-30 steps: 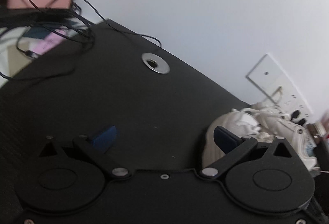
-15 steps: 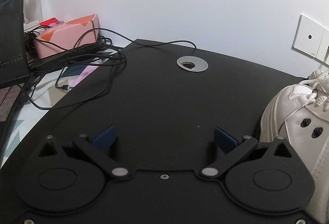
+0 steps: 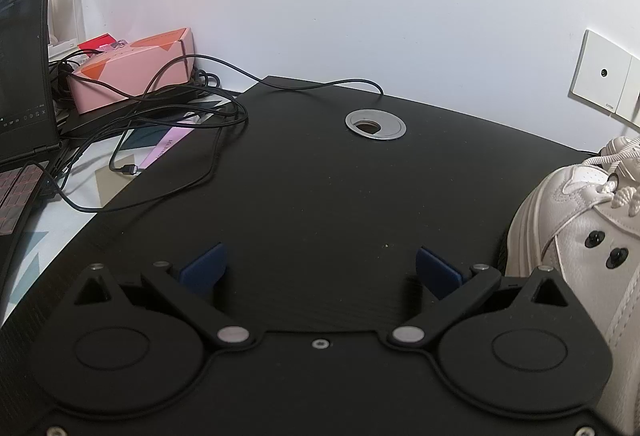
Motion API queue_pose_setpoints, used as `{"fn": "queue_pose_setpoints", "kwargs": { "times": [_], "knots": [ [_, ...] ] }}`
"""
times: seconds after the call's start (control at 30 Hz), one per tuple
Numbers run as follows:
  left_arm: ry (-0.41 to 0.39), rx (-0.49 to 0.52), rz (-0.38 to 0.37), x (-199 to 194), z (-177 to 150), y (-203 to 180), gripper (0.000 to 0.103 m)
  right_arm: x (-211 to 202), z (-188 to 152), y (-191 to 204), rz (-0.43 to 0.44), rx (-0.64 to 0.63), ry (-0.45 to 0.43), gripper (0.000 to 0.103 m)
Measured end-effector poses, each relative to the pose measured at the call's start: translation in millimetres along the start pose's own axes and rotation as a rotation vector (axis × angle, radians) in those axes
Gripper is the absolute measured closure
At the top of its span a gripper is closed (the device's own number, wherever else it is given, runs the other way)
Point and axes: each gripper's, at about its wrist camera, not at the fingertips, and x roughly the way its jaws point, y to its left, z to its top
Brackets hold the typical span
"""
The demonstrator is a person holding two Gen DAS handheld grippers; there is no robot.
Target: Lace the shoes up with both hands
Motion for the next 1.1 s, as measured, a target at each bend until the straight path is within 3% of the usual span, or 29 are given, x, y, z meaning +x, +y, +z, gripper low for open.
{"fn": "queue_pose_setpoints", "kwargs": {
  "times": [1.1],
  "knots": [
    [-0.001,0.001,-0.002,1.2,0.1,-0.8,0.0,-4.5,0.4,-3.5,-0.003,0.002,-0.003,0.001]
  ]
}}
